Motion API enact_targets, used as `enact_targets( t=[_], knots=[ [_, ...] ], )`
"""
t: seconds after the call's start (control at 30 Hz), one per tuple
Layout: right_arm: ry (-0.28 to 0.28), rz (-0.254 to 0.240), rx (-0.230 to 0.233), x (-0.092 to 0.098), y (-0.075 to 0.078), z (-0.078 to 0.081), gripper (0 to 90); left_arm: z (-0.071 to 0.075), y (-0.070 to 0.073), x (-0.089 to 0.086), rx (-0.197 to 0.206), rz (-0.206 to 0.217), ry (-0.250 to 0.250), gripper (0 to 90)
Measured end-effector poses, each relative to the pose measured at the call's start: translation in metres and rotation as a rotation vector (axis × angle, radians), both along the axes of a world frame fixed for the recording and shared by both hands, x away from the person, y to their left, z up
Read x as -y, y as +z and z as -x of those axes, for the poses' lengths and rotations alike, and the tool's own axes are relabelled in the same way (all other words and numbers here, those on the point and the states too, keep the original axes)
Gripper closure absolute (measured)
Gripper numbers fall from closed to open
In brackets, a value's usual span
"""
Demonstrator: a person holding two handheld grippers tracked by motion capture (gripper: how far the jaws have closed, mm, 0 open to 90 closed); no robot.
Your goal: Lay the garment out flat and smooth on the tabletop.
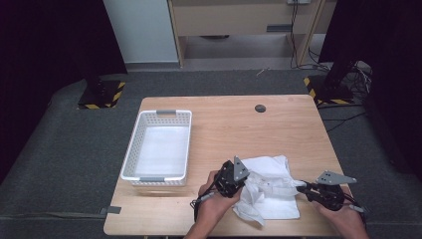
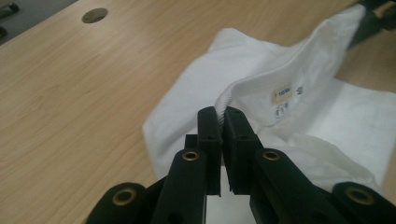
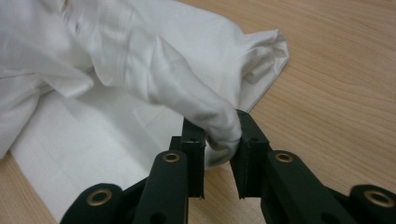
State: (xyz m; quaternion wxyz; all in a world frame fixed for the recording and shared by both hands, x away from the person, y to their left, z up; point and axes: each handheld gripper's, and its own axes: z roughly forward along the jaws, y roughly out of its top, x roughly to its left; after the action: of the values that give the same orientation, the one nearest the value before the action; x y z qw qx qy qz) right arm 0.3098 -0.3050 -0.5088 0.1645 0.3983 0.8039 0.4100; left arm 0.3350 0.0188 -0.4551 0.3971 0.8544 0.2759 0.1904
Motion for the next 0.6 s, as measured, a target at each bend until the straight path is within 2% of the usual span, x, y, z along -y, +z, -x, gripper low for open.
enact_targets(
  t=[0.07,0.1,0.2,0.33,0.47,0.53,0.6],
  knots=[
    [-0.003,-0.002,-0.005,0.0,-0.001,0.002,70.0,-0.012,-0.008,-0.003,-0.019,0.001,0.024,86.8],
    [-0.021,-0.004,-0.01,-0.001,-0.003,0.002,64.0,-0.017,-0.015,-0.004,-0.029,-0.015,0.033,86.8],
    [-0.054,0.009,-0.019,0.001,-0.008,0.001,57.8,-0.031,-0.038,-0.006,-0.092,-0.034,0.058,86.7],
    [-0.069,-0.01,-0.027,0.002,-0.011,0.001,63.9,-0.038,-0.057,-0.007,-0.135,-0.045,0.071,86.4],
    [-0.071,-0.033,-0.037,0.0,-0.014,-0.001,67.2,-0.044,-0.066,-0.005,-0.14,-0.05,0.081,84.9],
    [-0.075,-0.03,-0.048,-0.001,-0.017,-0.003,68.3,-0.046,-0.07,-0.007,-0.149,-0.021,0.09,83.4],
    [-0.078,-0.021,-0.059,-0.002,-0.02,-0.004,67.9,-0.047,-0.07,-0.008,-0.151,-0.011,0.093,82.1]
  ],
)
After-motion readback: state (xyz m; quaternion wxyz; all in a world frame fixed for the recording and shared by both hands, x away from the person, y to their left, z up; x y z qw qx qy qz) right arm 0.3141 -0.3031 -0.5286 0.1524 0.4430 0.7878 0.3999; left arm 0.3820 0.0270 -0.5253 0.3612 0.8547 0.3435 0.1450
